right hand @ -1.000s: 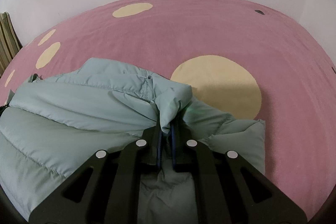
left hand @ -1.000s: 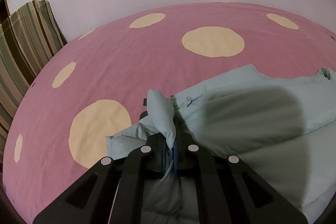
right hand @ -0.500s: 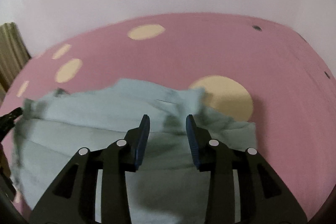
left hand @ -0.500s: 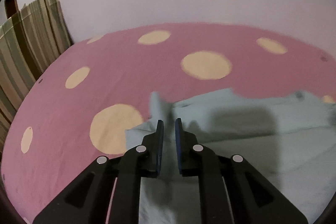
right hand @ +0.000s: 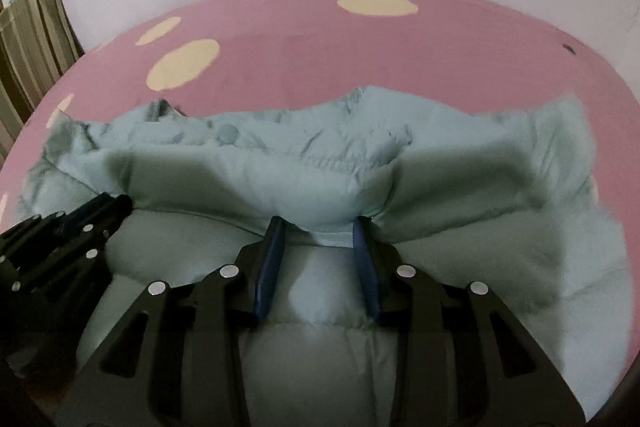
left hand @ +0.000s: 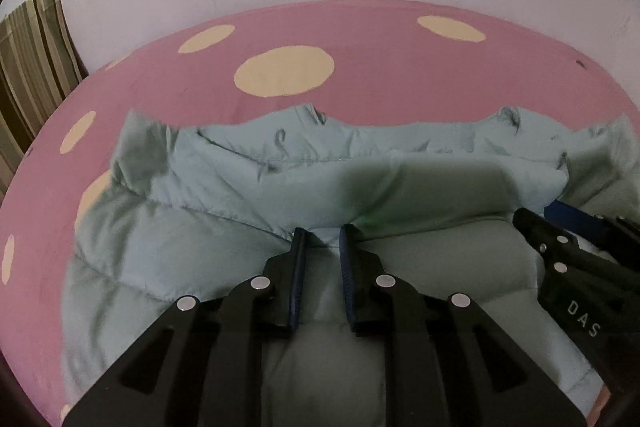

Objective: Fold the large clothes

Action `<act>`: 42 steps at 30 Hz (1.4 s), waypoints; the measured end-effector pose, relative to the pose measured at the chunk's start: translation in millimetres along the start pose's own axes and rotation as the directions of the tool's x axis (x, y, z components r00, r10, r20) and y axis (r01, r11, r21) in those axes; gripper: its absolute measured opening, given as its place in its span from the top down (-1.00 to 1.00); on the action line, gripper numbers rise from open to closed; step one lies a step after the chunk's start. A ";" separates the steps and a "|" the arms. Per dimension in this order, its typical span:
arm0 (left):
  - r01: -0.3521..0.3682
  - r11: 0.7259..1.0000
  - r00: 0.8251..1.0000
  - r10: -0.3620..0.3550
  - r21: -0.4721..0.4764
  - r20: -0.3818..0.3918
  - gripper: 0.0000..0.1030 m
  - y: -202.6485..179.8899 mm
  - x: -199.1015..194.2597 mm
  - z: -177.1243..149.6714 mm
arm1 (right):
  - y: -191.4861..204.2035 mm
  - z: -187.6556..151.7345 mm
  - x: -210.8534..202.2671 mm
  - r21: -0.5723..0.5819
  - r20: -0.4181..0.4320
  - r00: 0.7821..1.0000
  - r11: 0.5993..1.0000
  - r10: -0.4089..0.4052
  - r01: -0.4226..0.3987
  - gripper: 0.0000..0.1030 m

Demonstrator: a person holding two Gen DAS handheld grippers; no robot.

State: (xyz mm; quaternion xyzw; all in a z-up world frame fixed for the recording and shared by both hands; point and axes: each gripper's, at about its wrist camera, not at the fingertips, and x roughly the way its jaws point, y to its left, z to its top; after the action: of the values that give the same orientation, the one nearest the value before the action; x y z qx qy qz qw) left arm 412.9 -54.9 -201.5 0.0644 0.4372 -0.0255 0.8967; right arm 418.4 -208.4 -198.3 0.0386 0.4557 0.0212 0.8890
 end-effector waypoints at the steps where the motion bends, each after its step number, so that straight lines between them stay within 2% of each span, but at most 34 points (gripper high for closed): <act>1: -0.015 1.000 1.000 0.015 0.013 0.009 0.66 -3.2 3.9 -2.4 | 0.7 -0.9 2.3 -0.002 0.006 1.000 1.000 -0.005 0.006 0.33; 4: -0.050 0.998 0.999 0.049 0.044 0.021 0.67 -9.3 6.2 -2.8 | 3.3 0.0 4.1 -0.014 0.017 1.000 1.000 -0.020 0.020 0.32; 6: -0.032 0.999 0.999 0.030 0.043 0.042 0.67 -3.6 -5.5 1.2 | 2.4 1.0 -6.8 -0.009 0.036 0.999 1.000 -0.009 0.009 0.29; 8: -0.009 0.999 0.998 0.007 0.030 0.056 0.66 7.9 -20.5 1.8 | -4.5 2.3 -27.0 0.005 0.065 0.998 1.000 0.003 -0.004 0.20; 9: -0.013 1.000 0.997 0.012 0.020 0.072 0.65 15.4 -30.2 0.2 | -11.4 1.5 -40.5 0.014 0.098 0.995 1.000 -0.005 0.003 0.05; 11: -0.030 1.000 0.993 0.031 -0.007 0.110 0.48 29.0 -44.4 -4.1 | -29.2 -3.4 -62.6 0.027 0.149 0.987 0.999 -0.051 0.047 0.00; 12: -0.040 0.999 0.991 0.044 -0.037 0.128 0.32 41.4 -50.3 -6.0 | -37.7 -5.9 -69.5 0.037 0.158 0.985 0.997 -0.075 0.070 0.00; 16: -0.056 0.994 0.995 0.063 -0.089 0.071 0.29 64.9 -35.5 -12.8 | -75.3 -20.7 -72.2 0.086 0.128 0.975 0.982 -0.179 0.169 0.01; 18: -0.061 0.994 0.996 0.065 -0.086 0.052 0.29 65.5 -24.4 -16.4 | -89.6 -30.0 -60.0 0.112 0.088 0.981 0.980 -0.174 0.164 0.04; 19: -0.082 0.995 0.995 0.084 -0.053 0.047 0.29 59.6 -16.8 -18.7 | -91.8 -33.8 -53.5 0.109 0.074 0.983 0.981 -0.167 0.158 0.04; 22: -0.100 0.995 0.994 0.101 -0.017 0.039 0.29 52.5 -3.0 -19.1 | -84.1 -42.1 -38.4 0.054 0.072 0.976 0.978 -0.203 0.200 0.04; 26: -0.056 0.998 0.998 0.057 -0.033 0.034 0.29 64.0 -16.8 -12.7 | -82.6 -37.4 -50.6 0.070 0.083 0.979 0.981 -0.184 0.179 0.04; 27: -0.045 0.998 0.998 0.046 -0.042 0.032 0.23 69.6 -24.4 -14.3 | -83.8 -38.9 -59.8 0.073 0.095 0.981 0.984 -0.171 0.164 0.01; 28: -0.036 0.997 0.999 0.039 -0.061 0.034 -0.02 77.2 -32.2 -16.3 | -86.5 -43.5 -67.8 0.076 0.106 0.981 0.985 -0.164 0.156 0.00; 29: -0.027 0.997 0.999 0.030 -0.078 0.040 -0.18 81.8 -39.0 -19.5 | -89.1 -48.8 -78.8 0.082 0.118 0.980 0.986 -0.158 0.148 -0.02; 30: -0.013 0.993 0.998 0.020 -0.115 0.059 -0.50 94.4 -52.0 -24.5 | -91.2 -53.9 -87.5 0.088 0.124 0.981 0.986 -0.151 0.140 -0.13; 32: -0.012 0.985 0.995 0.029 -0.174 0.093 -0.56 111.0 -73.2 -37.5 | -97.2 -63.0 -100.5 0.103 0.135 0.983 0.988 -0.127 0.113 -0.26; 35: 0.011 0.968 0.996 0.011 -0.250 0.085 -0.61 136.3 -90.3 -60.5 | -100.5 -75.5 -113.4 0.111 0.125 0.985 0.988 -0.121 0.107 -0.42; 38: 0.044 0.951 0.999 -0.033 -0.306 0.040 -0.62 150.8 -89.7 -83.3 | -104.5 -87.4 -120.4 0.122 0.106 0.987 0.987 -0.122 0.109 -0.46; 42: 0.067 0.945 0.998 -0.070 -0.319 0.001 -0.63 152.0 -77.4 -102.2 | -111.7 -96.8 -119.3 0.144 0.075 0.988 0.982 -0.131 0.120 -0.56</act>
State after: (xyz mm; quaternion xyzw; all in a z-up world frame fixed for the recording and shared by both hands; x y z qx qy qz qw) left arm 301.0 108.9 -188.6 -0.0963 0.4423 0.0145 0.8916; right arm 270.4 -323.6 -167.9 0.0724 0.4197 -0.0684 0.9022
